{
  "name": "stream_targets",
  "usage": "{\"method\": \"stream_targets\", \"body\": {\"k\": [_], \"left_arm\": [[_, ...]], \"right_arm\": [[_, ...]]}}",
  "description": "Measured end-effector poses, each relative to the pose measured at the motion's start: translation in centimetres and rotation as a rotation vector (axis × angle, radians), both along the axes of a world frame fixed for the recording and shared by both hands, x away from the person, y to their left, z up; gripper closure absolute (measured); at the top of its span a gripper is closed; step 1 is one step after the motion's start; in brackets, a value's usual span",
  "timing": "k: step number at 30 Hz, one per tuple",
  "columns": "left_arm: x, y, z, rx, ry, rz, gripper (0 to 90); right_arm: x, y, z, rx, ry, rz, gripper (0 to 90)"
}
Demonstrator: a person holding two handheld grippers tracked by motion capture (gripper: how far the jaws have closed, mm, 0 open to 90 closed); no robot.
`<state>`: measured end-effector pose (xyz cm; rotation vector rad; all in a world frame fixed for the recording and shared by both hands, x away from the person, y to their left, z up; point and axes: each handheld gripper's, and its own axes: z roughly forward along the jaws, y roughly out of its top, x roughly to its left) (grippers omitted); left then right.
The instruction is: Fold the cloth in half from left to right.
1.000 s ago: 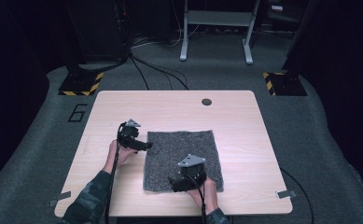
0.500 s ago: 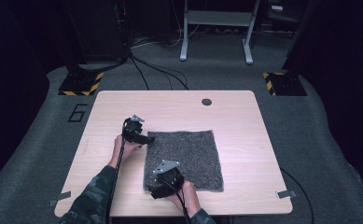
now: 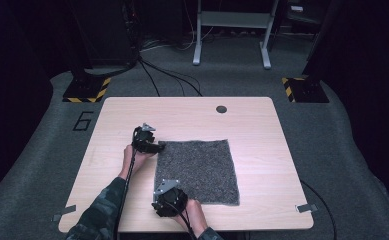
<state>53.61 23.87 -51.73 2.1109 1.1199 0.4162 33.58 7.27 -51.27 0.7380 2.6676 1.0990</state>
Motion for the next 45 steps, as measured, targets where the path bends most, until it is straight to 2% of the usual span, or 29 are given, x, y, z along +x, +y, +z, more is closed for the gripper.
{"method": "stream_targets", "body": {"k": [1,3,4,5,6,7,10,16,17,22,26,27,28,33,37,40,42,45], "left_arm": [[-0.1,-0.1,0.0,0.005,0.001,-0.004,40.3],[-0.2,-0.4,0.1,0.028,-0.001,-0.022,44.2],[-0.3,-0.5,0.1,0.022,-0.004,-0.023,46.2],[-0.4,-0.7,0.1,0.026,-0.014,-0.027,48.5],[-0.5,-0.8,0.1,0.027,-0.018,-0.034,51.4],[-0.5,-0.8,0.1,0.029,-0.015,-0.050,54.9],[-0.7,-1.2,0.1,0.021,-0.019,-0.053,64.2],[-0.9,-1.4,0.0,0.009,-0.019,-0.054,81.9],[-0.9,-1.4,0.1,0.015,-0.014,-0.059,83.1],[-0.9,-1.4,0.0,0.002,-0.019,-0.053,85.7],[-0.9,-1.4,0.1,-0.008,-0.018,-0.053,86.2],[-0.9,-1.4,0.2,-0.009,-0.022,-0.053,86.2],[-0.9,-1.3,0.3,-0.001,-0.024,-0.060,86.3],[-0.9,-1.3,1.4,-0.025,-0.030,-0.045,86.4],[-0.9,-1.4,2.1,-0.023,-0.044,-0.049,86.5],[-0.8,-1.4,2.4,-0.015,-0.046,-0.053,86.5],[-0.8,-1.4,2.7,-0.012,-0.045,-0.052,86.6],[-0.7,-1.4,3.2,-0.014,-0.051,-0.050,86.7]], "right_arm": [[0.0,0.1,-0.2,0.000,-0.013,-0.002,58.8],[-0.1,0.1,-0.3,-0.005,0.001,-0.011,63.2],[0.0,0.1,-0.3,-0.001,-0.006,-0.013,65.6],[0.0,0.0,-0.3,-0.009,0.010,-0.007,68.0],[0.0,0.0,-0.3,-0.007,0.007,-0.001,70.5],[0.0,0.0,-0.5,0.000,-0.012,-0.009,73.3],[-0.1,0.0,-0.4,-0.010,0.002,-0.019,79.2],[-0.3,-0.3,-0.3,-0.007,-0.009,-0.012,83.5],[-0.4,-0.3,-0.3,0.012,-0.015,-0.018,84.0],[-0.6,-0.8,0.2,0.018,-0.033,-0.017,85.5],[-0.8,-1.2,0.6,0.058,-0.056,-0.034,86.4],[-0.8,-1.4,0.8,0.055,-0.054,-0.029,86.4],[-0.9,-1.5,1.0,0.065,-0.060,-0.035,86.5],[-1.1,-2.1,1.9,0.103,-0.079,-0.049,86.5],[-1.5,-2.3,2.6,0.132,-0.107,-0.063,86.5],[-1.6,-2.5,2.8,0.140,-0.109,-0.073,86.5],[-1.4,-2.8,2.7,0.151,-0.093,-0.081,86.5],[-1.4,-3.2,3.0,0.159,-0.101,-0.087,86.5]]}}
